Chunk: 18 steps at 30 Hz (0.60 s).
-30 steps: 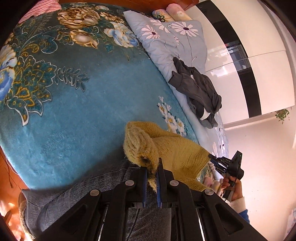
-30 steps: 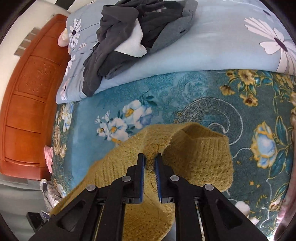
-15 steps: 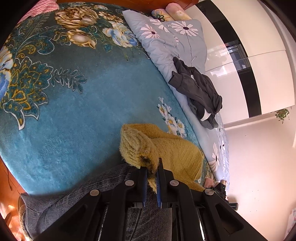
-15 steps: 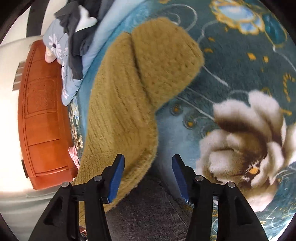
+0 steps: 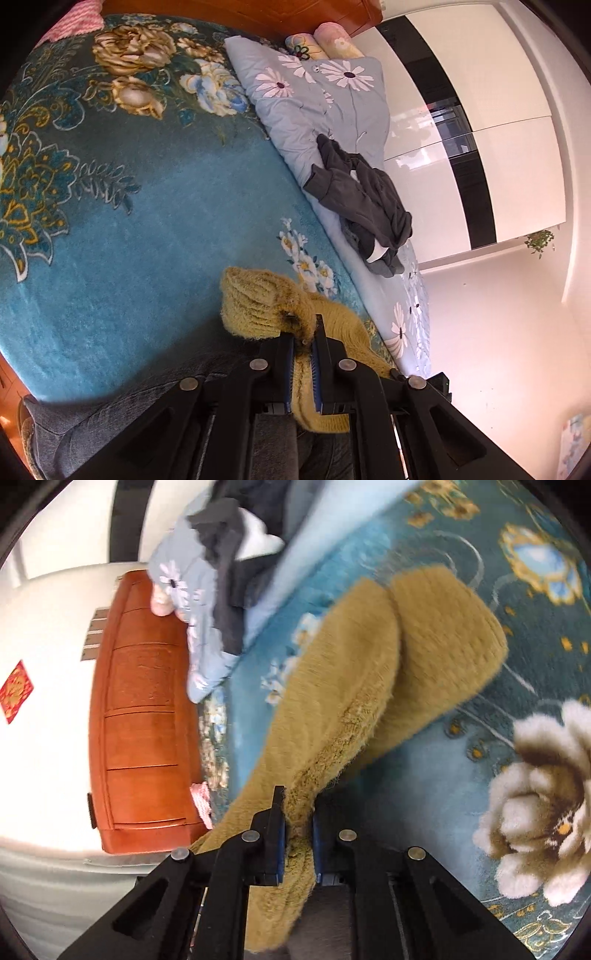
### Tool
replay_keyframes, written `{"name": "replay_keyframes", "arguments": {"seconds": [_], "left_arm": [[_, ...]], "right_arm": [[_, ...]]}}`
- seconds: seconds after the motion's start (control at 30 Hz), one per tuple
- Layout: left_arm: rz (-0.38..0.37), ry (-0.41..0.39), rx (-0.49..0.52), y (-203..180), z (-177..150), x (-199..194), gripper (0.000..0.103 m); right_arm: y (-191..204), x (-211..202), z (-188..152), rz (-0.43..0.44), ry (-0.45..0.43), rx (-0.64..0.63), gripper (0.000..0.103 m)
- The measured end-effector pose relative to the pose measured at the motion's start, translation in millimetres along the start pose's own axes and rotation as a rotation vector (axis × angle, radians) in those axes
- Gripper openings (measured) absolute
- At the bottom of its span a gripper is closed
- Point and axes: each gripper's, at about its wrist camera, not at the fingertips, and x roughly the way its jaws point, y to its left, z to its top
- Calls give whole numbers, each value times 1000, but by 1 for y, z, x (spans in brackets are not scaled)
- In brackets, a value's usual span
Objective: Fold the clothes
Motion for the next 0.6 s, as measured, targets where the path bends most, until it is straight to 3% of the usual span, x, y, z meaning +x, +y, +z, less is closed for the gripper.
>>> {"name": "replay_keyframes", "arguments": {"seconds": [0.2,0.43,0.6], "left_arm": [[-121,-74,113,-64,58,-15,8],[-102,-115,212,-150,151,16,8],[-147,-246,396,-244,180,-31,8]], "right_arm": [[129,-56,30,107,-100,-286,12],[218,-60,117,102,-198,-333,11],[312,-92,143,159,-298,-474,11]]}}
